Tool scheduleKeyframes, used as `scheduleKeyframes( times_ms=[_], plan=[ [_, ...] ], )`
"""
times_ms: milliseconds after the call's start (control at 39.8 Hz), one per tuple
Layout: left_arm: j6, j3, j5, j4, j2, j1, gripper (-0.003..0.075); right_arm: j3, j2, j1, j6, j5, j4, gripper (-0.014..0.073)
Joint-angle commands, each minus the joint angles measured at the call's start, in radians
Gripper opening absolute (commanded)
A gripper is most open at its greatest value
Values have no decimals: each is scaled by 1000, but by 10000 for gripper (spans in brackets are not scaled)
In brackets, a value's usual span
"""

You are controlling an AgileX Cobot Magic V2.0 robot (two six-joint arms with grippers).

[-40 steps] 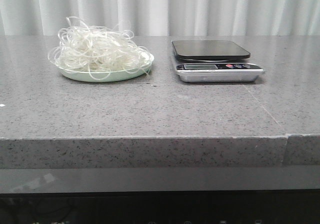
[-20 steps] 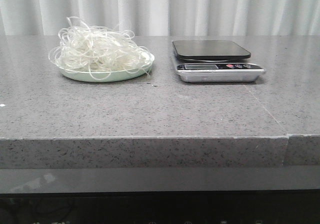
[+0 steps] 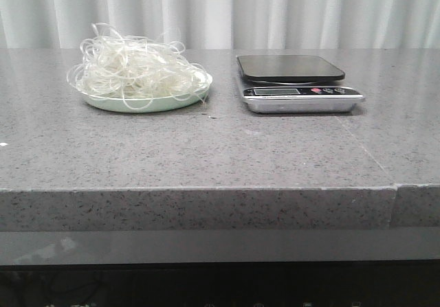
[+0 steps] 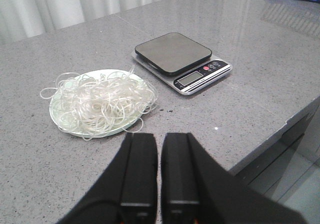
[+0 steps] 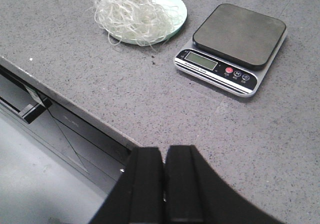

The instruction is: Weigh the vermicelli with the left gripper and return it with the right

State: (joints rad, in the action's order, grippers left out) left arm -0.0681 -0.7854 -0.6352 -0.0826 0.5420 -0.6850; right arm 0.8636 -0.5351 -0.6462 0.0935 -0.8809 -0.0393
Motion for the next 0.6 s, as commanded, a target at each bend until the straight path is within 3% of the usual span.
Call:
scheduleKeyframes(
  times_ms=[0,578],
  plan=[
    [-8,-26,69,7,3,-6,155,23,-3,5,-3,82,-12,171],
    [-8,-24,69,7,3,-6,155,23,-3,5,-3,72,-12,171]
  ],
)
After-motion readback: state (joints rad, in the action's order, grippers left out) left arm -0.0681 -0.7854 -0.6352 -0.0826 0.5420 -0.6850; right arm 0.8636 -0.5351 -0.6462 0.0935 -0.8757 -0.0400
